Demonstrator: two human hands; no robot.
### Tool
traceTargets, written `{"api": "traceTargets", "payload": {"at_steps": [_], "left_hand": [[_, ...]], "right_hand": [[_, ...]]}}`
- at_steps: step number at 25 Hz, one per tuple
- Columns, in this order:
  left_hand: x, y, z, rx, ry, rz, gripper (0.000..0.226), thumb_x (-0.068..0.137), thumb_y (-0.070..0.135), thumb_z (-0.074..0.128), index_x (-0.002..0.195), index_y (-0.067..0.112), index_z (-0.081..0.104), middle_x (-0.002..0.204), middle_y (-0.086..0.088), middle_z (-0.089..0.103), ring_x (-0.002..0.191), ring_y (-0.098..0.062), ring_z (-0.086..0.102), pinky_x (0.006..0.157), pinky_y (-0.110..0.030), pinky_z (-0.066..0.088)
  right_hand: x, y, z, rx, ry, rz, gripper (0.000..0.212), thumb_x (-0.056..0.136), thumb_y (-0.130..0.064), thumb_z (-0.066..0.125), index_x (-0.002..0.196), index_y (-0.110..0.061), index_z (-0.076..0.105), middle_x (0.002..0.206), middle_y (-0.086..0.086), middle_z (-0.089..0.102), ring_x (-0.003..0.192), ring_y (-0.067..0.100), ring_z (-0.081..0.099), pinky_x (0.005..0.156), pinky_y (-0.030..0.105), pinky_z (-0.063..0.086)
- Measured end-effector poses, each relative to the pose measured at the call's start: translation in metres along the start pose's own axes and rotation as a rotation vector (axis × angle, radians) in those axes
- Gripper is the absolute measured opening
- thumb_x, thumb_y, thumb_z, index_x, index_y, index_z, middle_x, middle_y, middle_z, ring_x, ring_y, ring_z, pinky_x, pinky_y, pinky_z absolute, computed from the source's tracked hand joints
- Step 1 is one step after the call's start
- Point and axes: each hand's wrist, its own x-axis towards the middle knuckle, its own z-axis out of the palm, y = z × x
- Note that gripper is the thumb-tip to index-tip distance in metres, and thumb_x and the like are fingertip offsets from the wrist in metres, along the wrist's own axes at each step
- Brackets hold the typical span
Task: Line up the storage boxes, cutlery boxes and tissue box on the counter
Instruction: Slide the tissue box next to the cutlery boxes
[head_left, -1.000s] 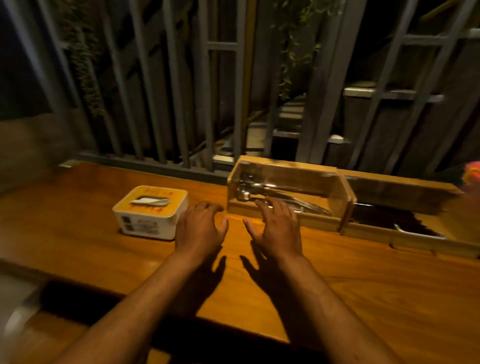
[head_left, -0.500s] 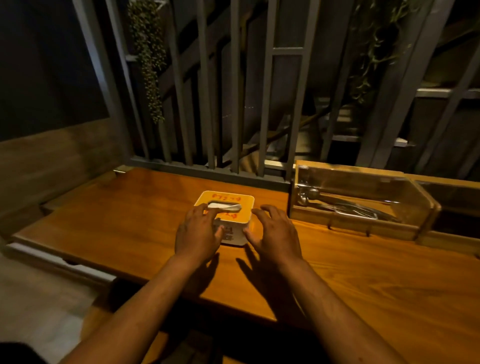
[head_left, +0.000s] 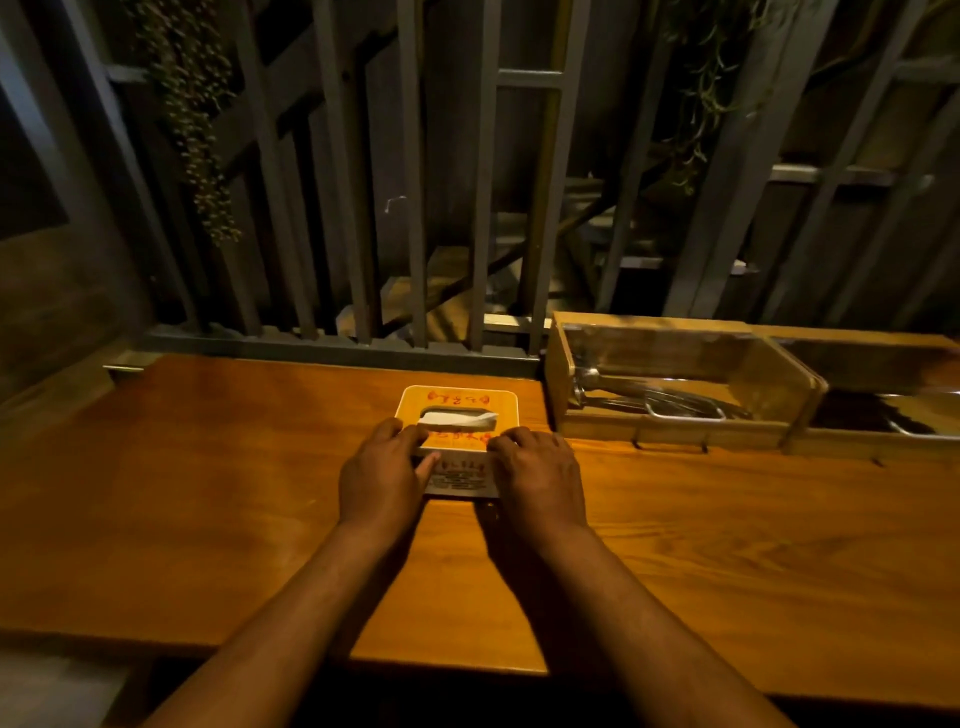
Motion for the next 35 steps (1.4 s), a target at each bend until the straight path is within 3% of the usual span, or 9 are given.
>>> {"api": "traceTargets", "payload": {"at_steps": [4,8,11,16,20,27,35], "left_hand": [[0.034,0.016,0.015,0.006,-0.029,0.006,0.037,0.09,0.041,0.062,0.125,0.028,0.06,0.122,0.002,0.059,0.103,-0.016,0.06,0.078,-0.033,0.056],[0.073,0.033,0.029,0.039,-0.036,-0.001,0.037,0.091,0.036,0.063,0.127,0.027,0.061,0.12,0.0,0.061,0.102,-0.018,0.061,0.077,-0.03,0.055],[0.098,0.041,0.043,0.071,-0.058,-0.001,0.036,0.091,0.033,0.064,0.126,0.026,0.062,0.118,-0.003,0.062,0.102,-0.02,0.062,0.079,-0.032,0.056],[0.136,0.045,0.061,0.11,-0.075,0.032,0.041,0.088,0.025,0.068,0.129,0.027,0.061,0.117,-0.005,0.062,0.102,-0.022,0.063,0.081,-0.036,0.058],[0.156,0.042,0.075,0.14,-0.066,0.056,0.043,0.088,0.027,0.069,0.13,0.028,0.06,0.116,-0.004,0.062,0.101,-0.021,0.064,0.081,-0.035,0.058],[0.17,0.037,0.083,0.092,-0.053,0.083,0.039,0.088,0.027,0.068,0.127,0.026,0.062,0.113,-0.003,0.063,0.099,-0.018,0.064,0.08,-0.034,0.059],[0.17,0.039,0.079,0.145,-0.088,0.115,0.043,0.089,0.028,0.068,0.131,0.024,0.058,0.119,-0.005,0.061,0.103,-0.021,0.063,0.081,-0.033,0.056]], "right_hand": [[0.032,0.016,-0.008,-0.153,-0.064,0.021,0.043,0.086,-0.037,0.066,0.127,-0.024,0.06,0.132,0.002,0.061,0.131,0.025,0.046,0.119,0.055,0.015],[0.066,0.025,-0.013,-0.336,-0.131,-0.042,0.04,0.087,-0.04,0.066,0.12,-0.018,0.064,0.129,0.008,0.064,0.137,0.032,0.04,0.118,0.063,-0.003],[0.098,0.035,-0.015,-0.42,-0.167,-0.05,0.029,0.09,-0.038,0.063,0.108,-0.016,0.068,0.116,0.008,0.068,0.131,0.031,0.047,0.118,0.063,-0.003],[0.134,0.058,-0.006,-0.475,-0.196,-0.042,0.016,0.093,-0.032,0.06,0.098,-0.017,0.064,0.092,0.003,0.07,0.1,0.024,0.066,0.12,0.055,0.001],[0.157,0.077,0.0,-0.413,-0.239,-0.052,0.024,0.09,-0.03,0.066,0.111,-0.019,0.064,0.106,0.003,0.072,0.106,0.024,0.066,0.12,0.055,0.011],[0.155,0.092,0.011,-0.301,-0.202,-0.045,0.045,0.088,-0.029,0.066,0.131,-0.022,0.054,0.128,0.002,0.064,0.124,0.027,0.056,0.119,0.056,0.005],[0.155,0.09,0.012,-0.3,-0.202,-0.04,0.05,0.085,-0.031,0.069,0.132,-0.022,0.053,0.129,0.002,0.063,0.125,0.028,0.054,0.119,0.057,0.005]]}}
